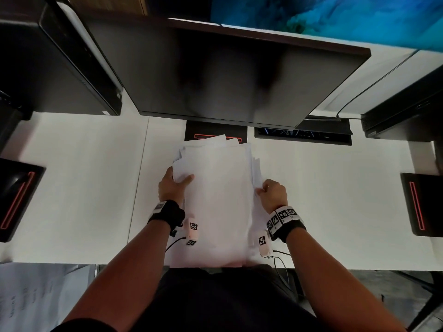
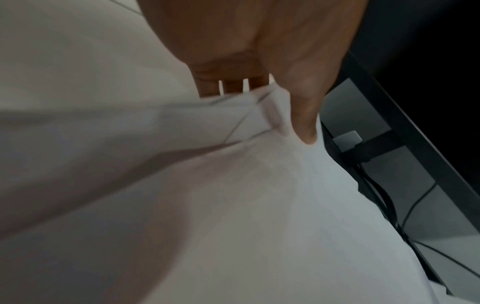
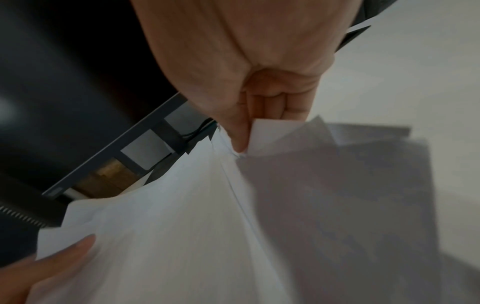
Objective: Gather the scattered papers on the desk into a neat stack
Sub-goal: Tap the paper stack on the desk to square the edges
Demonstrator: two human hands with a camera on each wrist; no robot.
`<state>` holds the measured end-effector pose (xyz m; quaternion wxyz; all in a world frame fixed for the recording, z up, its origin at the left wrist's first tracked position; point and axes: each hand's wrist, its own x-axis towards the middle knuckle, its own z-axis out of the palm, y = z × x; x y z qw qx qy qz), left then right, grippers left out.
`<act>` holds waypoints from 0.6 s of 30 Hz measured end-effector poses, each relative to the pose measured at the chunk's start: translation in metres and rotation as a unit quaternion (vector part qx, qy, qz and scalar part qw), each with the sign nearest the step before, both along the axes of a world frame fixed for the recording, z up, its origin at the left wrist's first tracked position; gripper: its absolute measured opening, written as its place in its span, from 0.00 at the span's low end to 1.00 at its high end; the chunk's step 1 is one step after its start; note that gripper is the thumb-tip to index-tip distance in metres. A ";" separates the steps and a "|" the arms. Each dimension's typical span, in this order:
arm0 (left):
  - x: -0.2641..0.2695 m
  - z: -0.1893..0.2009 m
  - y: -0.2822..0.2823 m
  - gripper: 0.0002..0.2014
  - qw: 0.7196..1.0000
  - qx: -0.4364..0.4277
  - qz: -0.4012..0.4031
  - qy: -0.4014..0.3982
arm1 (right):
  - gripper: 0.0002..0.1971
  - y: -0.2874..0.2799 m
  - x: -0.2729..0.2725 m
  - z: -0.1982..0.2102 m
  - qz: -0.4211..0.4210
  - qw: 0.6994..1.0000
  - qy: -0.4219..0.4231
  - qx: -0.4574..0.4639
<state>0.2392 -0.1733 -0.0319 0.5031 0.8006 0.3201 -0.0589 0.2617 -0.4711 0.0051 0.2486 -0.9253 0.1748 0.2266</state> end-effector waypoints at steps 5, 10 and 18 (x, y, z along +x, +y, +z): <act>0.006 0.009 -0.004 0.35 0.999 0.021 -0.030 -0.002 | 0.06 0.003 -0.004 0.004 0.008 0.997 -0.051 0.057; 0.011 0.008 -0.002 0.34 0.996 0.065 -0.062 0.027 | 0.06 0.004 -0.007 0.011 0.061 0.994 -0.050 0.073; 0.022 0.004 0.001 0.27 0.996 0.042 -0.036 0.071 | 0.06 0.004 -0.005 0.011 0.066 0.995 -0.030 0.062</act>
